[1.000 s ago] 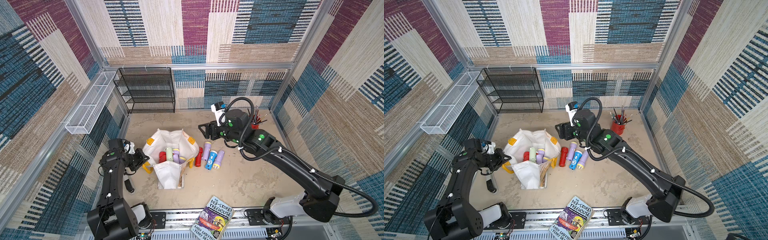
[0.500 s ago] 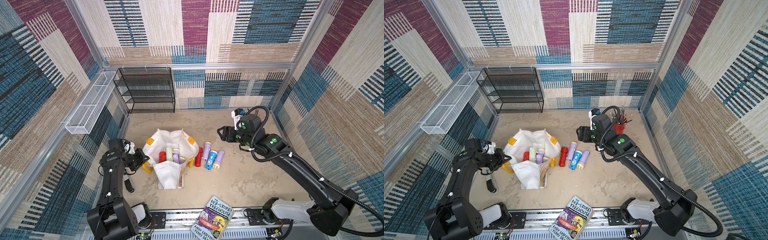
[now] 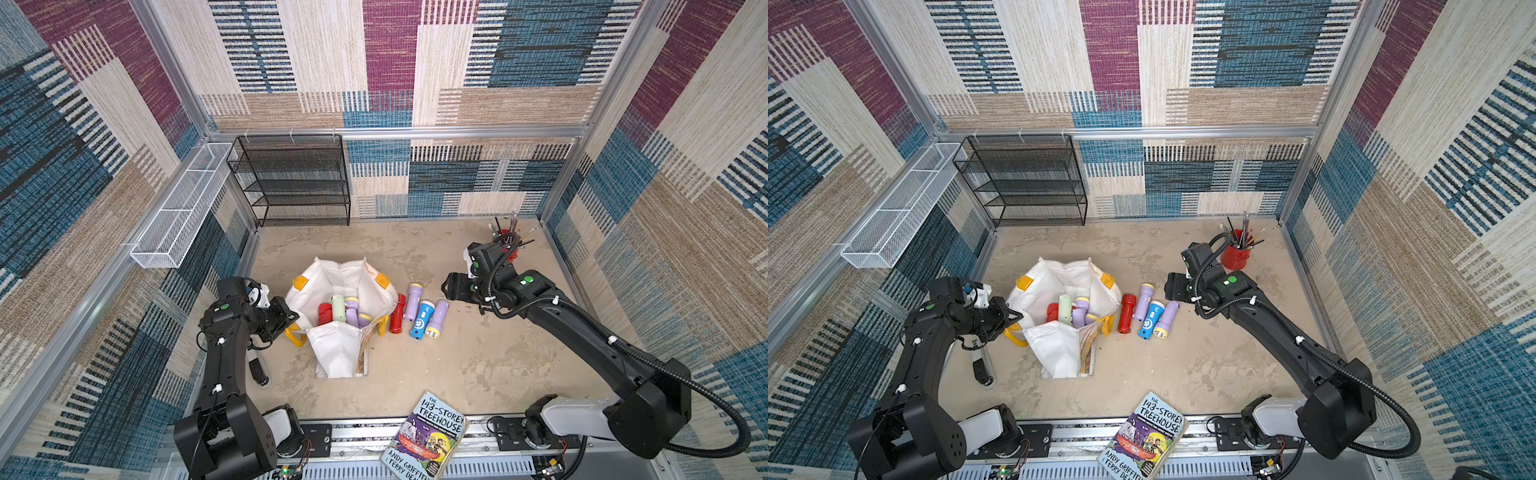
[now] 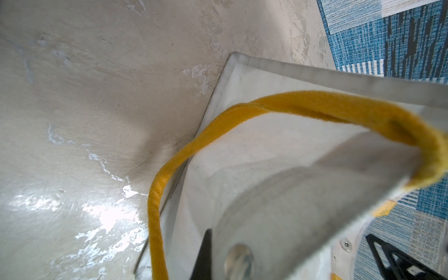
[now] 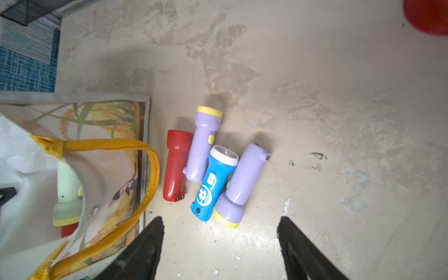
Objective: Put the flashlights into the tote bags
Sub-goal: Pick up the flashlight from the center of the board.
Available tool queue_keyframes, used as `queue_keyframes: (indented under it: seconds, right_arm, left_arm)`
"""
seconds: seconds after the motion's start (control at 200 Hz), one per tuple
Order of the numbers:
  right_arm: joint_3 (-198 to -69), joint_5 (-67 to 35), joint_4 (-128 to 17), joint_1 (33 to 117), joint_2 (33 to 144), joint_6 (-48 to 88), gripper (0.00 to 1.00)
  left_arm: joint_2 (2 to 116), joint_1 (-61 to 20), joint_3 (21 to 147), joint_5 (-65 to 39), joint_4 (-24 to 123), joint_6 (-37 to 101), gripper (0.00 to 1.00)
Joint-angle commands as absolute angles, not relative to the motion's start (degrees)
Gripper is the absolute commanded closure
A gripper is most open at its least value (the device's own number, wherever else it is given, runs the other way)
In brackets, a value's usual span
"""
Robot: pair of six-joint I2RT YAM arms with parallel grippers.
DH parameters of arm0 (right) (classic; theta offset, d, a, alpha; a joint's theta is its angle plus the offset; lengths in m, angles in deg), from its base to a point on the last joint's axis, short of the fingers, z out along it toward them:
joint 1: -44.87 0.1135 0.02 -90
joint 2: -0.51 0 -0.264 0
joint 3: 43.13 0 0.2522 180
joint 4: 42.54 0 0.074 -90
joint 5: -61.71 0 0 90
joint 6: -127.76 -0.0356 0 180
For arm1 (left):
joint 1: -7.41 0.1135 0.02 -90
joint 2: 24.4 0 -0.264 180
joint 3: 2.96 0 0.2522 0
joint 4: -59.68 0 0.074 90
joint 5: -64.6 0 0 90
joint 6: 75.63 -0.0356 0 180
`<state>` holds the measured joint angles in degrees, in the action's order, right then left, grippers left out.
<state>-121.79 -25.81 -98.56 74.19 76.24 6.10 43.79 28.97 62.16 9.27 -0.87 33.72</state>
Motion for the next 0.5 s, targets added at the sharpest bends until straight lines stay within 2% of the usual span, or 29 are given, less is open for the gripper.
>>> queue_keyframes:
  seconds: [0.0, 0.2, 0.496]
  right_arm:
    - [-119.8, -26.0, -98.3, 73.8, 77.7, 3.6, 0.24]
    - [-116.6, -20.1, -94.0, 73.2, 82.6, 2.9, 0.28]
    - [-118.2, -18.6, -94.1, 73.0, 90.3, 1.2, 0.32]
  left_arm:
    - [43.5, 28.9, 62.0, 10.1, -0.8, 33.5, 1.00]
    - [43.3, 28.9, 61.8, 10.4, -0.9, 33.4, 1.00]
    - [41.9, 28.9, 61.3, 11.2, -0.7, 33.5, 1.00]
